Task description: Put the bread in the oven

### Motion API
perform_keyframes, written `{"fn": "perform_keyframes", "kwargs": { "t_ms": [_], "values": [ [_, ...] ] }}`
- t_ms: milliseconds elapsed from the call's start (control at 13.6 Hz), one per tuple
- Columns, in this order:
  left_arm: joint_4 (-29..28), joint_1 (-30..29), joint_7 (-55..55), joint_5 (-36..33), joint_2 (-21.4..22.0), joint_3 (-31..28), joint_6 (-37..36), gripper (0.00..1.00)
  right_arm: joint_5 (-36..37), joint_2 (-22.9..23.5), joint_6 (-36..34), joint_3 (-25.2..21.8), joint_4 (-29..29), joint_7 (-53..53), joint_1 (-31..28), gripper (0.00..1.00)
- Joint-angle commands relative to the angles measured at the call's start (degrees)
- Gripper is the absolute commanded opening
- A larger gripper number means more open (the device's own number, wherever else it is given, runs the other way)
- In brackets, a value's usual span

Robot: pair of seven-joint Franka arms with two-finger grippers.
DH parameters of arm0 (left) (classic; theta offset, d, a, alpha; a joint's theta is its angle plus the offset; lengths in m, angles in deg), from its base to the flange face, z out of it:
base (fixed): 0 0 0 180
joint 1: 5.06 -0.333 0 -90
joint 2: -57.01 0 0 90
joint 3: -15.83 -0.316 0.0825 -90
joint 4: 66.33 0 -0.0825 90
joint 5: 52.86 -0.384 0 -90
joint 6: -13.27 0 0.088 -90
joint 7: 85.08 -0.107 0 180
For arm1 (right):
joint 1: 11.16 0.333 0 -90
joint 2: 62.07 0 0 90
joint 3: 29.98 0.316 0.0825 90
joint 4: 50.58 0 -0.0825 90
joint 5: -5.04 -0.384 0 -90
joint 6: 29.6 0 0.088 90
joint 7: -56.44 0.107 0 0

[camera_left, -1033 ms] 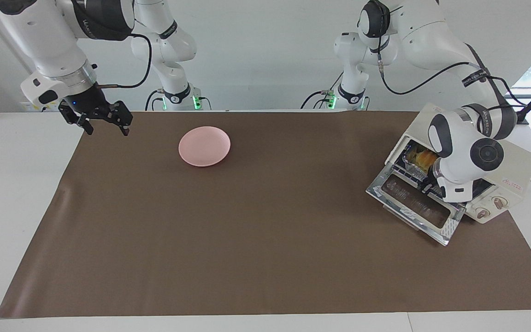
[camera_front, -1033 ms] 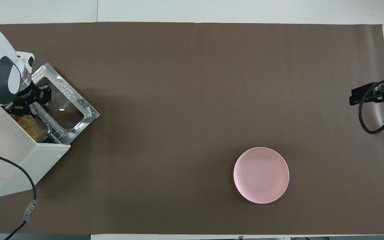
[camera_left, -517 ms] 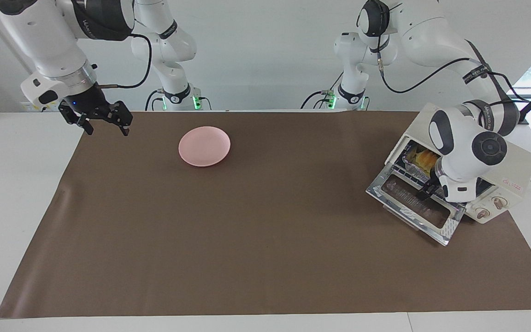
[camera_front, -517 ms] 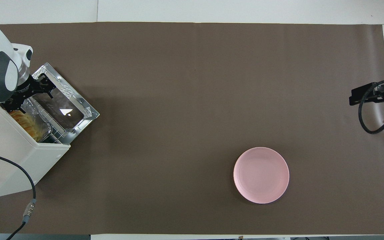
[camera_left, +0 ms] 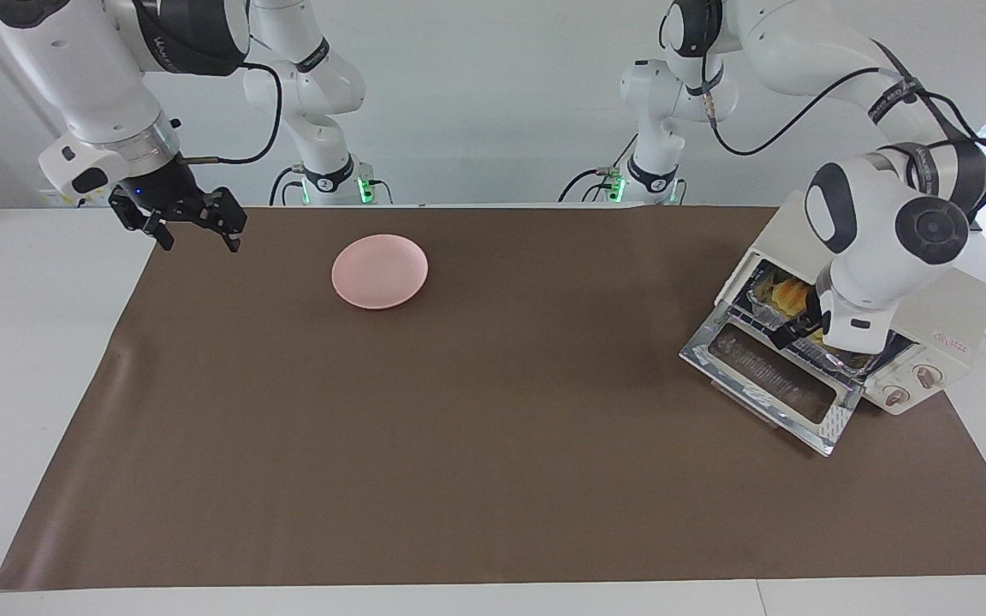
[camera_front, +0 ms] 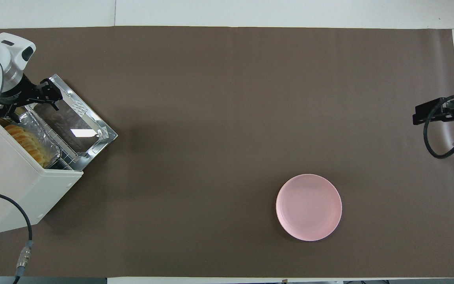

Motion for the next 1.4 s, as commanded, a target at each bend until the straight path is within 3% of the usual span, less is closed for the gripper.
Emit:
{"fn": "perform_keyframes", "kwargs": {
  "t_ms": [0,221,369,517,664,738,1328],
  "values": [
    [-1.5,3.0,-4.7,-0.7,10.3,0.1,-5.7,1.0,0.6,-1.3,-0.2,0.5,-1.3,-0.9,-0.6,1.0],
    [-2.1,2.9,-14.1,1.5,16.2,0.6,-12.9,1.0,0.6,-1.3,-0.2,0.5,-1.3,-0.9,-0.6,1.0],
    [-3.4,2.1,-19.0,1.5,19.3,0.6,-13.8,1.0,0.6,-1.3,-0.2,0.5,-1.4,-0.9,-0.6,1.0],
    [-3.2,-2.4,-19.7,1.6,19.7,4.4,-14.2,1.0,0.6,-1.3,-0.2,0.5,-1.4,-0.9,-0.6,1.0],
    [-4.5,-13.6,-19.5,1.6,19.8,16.9,-13.2,1.0,0.6,-1.3,-0.2,0.5,-1.3,-1.1,-0.8,1.0],
    [-4.3,-15.2,-19.3,1.6,19.6,18.8,-11.8,1.0,0.6,-1.3,-0.2,0.5,-1.3,-1.1,-1.1,1.0],
    [-4.3,-14.5,-19.1,1.5,19.6,20.9,-9.4,1.0,0.6,-1.3,-0.1,0.5,-1.4,-0.9,-1.1,1.0]
  ]
}}
